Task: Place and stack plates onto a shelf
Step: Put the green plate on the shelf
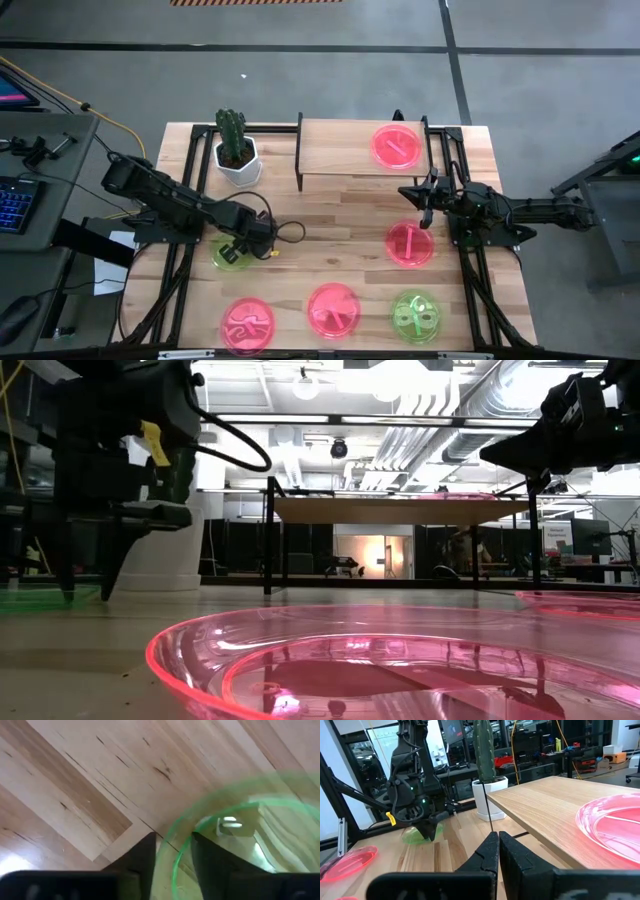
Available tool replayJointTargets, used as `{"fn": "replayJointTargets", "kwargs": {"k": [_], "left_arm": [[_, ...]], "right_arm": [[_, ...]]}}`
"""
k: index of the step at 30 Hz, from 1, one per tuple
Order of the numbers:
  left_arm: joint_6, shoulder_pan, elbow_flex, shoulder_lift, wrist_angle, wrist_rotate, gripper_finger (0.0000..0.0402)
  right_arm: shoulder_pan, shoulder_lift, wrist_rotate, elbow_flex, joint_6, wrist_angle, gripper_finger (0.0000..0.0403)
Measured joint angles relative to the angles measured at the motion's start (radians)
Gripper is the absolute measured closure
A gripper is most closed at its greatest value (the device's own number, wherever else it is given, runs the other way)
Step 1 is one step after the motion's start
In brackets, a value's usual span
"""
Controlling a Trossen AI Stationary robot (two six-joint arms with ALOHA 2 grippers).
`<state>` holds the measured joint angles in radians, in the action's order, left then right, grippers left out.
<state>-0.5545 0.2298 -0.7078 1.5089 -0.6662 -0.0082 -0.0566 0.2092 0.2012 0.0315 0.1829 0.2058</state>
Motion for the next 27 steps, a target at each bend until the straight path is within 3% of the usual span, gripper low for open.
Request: {"fn": "replayJointTargets", "kwargs": {"k": [7, 13, 17, 23, 27], "left_arm": [[0.003, 0.0, -0.056, 0.0, -0.033, -0.062, 0.0393], [0.107, -0.014, -0.151, -0.001, -0.095, -0.166, 0.04], [0.267, -0.029, -0.26, -0.001, -0.203, -0.223, 0.0401], [0.444, -0.033, -0.395, -0.06, -0.276, -0.207, 0.0401], [0.592, -0.033, -0.432, -0.14, -0.187, -0.201, 0.0401]], "right_arm": [[0.0, 0.0, 0.0, 0.0, 0.0, 0.0, 0.0402], [0.0, 0.0, 0.0, 0.0, 0.0, -0.001, 0.0402], [0.0, 0.0, 0.001, 0.0, 0.0, -0.006, 0.0402], [0.0, 0.0, 0.001, 0.0, 0.0, -0.011, 0.0402], [0.0, 0.001, 0.001, 0.0, 0.0, -0.019, 0.0402]]}}
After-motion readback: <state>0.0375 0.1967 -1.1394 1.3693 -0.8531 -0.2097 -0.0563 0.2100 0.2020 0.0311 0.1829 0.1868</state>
